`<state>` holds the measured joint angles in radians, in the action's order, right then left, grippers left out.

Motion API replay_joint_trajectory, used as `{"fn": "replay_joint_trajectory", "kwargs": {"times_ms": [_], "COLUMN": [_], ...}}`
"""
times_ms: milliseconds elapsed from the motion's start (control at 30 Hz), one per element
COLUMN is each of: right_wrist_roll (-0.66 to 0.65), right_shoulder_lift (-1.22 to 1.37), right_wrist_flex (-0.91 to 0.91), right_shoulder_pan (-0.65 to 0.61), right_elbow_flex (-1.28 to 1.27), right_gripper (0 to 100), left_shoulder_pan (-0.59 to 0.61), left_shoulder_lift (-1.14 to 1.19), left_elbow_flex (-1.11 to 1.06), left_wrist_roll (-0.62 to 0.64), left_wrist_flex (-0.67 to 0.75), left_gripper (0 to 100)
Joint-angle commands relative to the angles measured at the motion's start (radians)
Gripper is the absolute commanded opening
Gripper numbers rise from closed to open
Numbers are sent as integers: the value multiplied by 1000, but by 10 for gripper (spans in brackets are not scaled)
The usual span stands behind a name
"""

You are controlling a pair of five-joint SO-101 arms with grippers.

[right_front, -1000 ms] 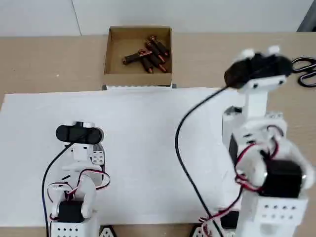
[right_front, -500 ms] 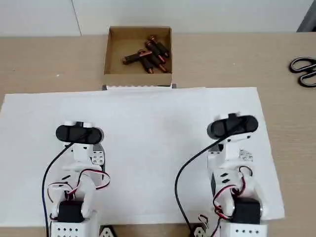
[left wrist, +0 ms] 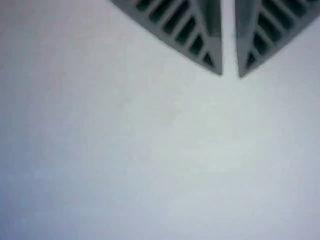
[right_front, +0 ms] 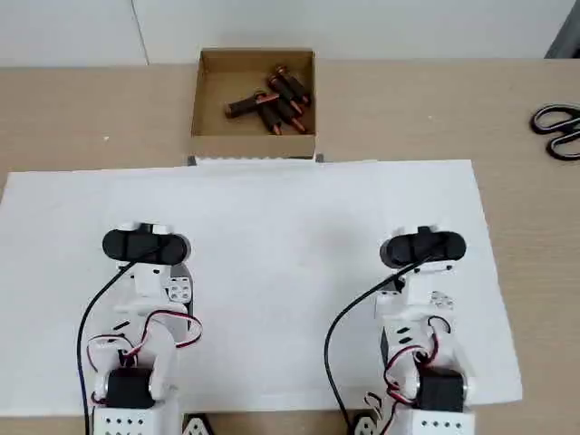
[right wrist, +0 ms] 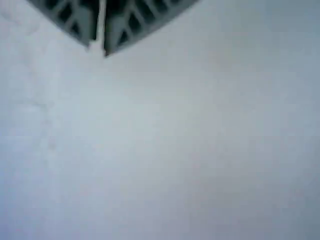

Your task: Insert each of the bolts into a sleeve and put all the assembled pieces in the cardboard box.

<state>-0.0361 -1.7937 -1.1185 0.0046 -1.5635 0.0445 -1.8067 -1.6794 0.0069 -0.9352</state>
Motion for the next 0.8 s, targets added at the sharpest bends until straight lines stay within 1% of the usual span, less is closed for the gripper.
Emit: {"fn": "replay_joint_trajectory", "kwargs": {"times_ms": [0,133,767], "right_wrist_roll": [12,8,9], "right_shoulder_lift": [-7,-7,-7], "right_wrist_flex": [42,71,73], "right_shoulder_pan": [31,30,30], "right_elbow_flex": [-20,-74,-75], "right_gripper": [3,3,3], "left_shoulder_pan": [5,5,5], "left_shoulder_lift": [-11,-11,-11], "left_elbow_flex": [4,4,4], "left_wrist_roll": [-6,-6,-6], "left_wrist_flex": [21,21,21], "left_gripper": [7,7,7]}}
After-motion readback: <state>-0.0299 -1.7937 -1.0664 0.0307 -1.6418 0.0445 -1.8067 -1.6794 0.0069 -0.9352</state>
